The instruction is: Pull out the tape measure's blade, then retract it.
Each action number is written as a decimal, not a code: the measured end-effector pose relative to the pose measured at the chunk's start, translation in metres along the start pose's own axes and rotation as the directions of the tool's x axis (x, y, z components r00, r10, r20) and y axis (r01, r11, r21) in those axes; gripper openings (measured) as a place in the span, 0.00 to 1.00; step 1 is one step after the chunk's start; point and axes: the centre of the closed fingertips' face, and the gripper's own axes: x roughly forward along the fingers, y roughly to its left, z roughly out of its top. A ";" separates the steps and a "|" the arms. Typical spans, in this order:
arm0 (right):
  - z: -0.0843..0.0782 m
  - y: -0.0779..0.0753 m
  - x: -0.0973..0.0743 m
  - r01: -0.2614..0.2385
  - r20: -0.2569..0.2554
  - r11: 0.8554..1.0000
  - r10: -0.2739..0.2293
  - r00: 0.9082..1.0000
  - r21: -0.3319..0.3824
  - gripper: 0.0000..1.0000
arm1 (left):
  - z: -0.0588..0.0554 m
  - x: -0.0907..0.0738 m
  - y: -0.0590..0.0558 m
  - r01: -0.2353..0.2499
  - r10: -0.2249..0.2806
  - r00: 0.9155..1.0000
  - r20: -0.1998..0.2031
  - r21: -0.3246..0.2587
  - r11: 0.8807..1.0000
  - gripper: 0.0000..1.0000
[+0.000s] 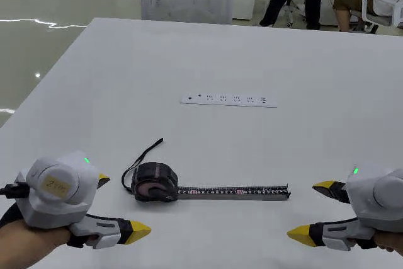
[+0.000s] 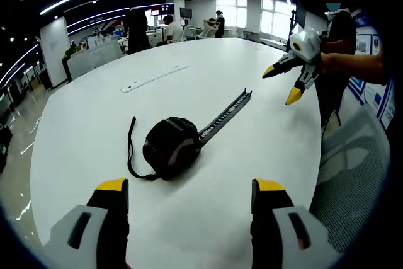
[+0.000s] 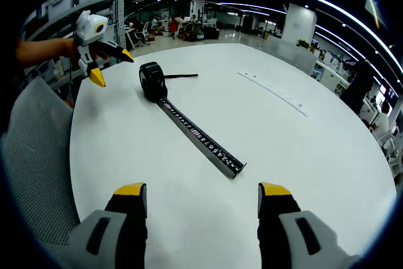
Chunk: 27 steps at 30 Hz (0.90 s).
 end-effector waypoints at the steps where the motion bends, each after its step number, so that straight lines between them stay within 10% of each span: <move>1: -0.001 0.002 -0.001 0.003 -0.001 1.000 -0.003 1.000 0.002 0.76 | 0.001 -0.001 -0.003 0.000 0.000 1.000 0.000 -0.002 1.000 0.77; 27: 0.010 0.038 -0.014 0.079 0.044 0.992 -0.083 0.996 0.093 0.92 | 0.014 -0.020 -0.010 -0.116 0.133 0.987 0.087 -0.172 0.978 0.99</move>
